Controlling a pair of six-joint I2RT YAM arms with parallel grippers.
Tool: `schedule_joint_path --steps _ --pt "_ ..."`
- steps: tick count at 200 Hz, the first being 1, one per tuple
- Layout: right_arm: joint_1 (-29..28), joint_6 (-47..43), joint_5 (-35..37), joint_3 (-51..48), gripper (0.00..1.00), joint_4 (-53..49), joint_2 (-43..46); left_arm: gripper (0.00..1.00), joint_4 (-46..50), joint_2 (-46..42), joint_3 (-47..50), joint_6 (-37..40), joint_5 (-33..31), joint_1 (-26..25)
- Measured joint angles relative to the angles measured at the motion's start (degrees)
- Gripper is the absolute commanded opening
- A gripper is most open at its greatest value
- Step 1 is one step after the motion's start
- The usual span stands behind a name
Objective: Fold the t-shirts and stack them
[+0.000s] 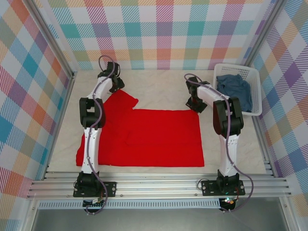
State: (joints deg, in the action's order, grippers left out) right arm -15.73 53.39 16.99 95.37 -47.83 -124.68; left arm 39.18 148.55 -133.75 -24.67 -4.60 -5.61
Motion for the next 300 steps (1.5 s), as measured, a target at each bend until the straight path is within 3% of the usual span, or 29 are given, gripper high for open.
schedule_joint_path --steps 30,74,139,192,245,300 --pt "0.0 0.0 -0.15 0.0 0.0 0.02 0.02 0.27 1.51 0.37 -0.68 0.72 -0.72 -0.33" --pt "0.0 0.09 -0.61 0.0 0.0 0.07 0.02 0.0 3.56 0.57 -1.22 1.75 -2.4 -0.28" --pt "-0.11 -1.95 -2.19 -1.46 0.0 0.42 2.32 0.0 7.39 -2.78 -1.01 3.45 -6.45 -0.68" --pt "-0.11 -6.78 -4.22 -6.51 0.0 1.53 10.27 0.0 3.48 -35.12 32.5 2.62 -8.33 -1.88" --pt "-0.11 -11.34 -5.84 -15.96 0.0 2.05 17.55 0.0 1.62 -60.74 57.0 -1.95 -11.78 -2.25" --pt "-0.46 -12.76 -7.91 -27.89 0.0 2.27 28.11 0.0 9.73 -82.55 73.9 -8.79 -19.08 -2.25"
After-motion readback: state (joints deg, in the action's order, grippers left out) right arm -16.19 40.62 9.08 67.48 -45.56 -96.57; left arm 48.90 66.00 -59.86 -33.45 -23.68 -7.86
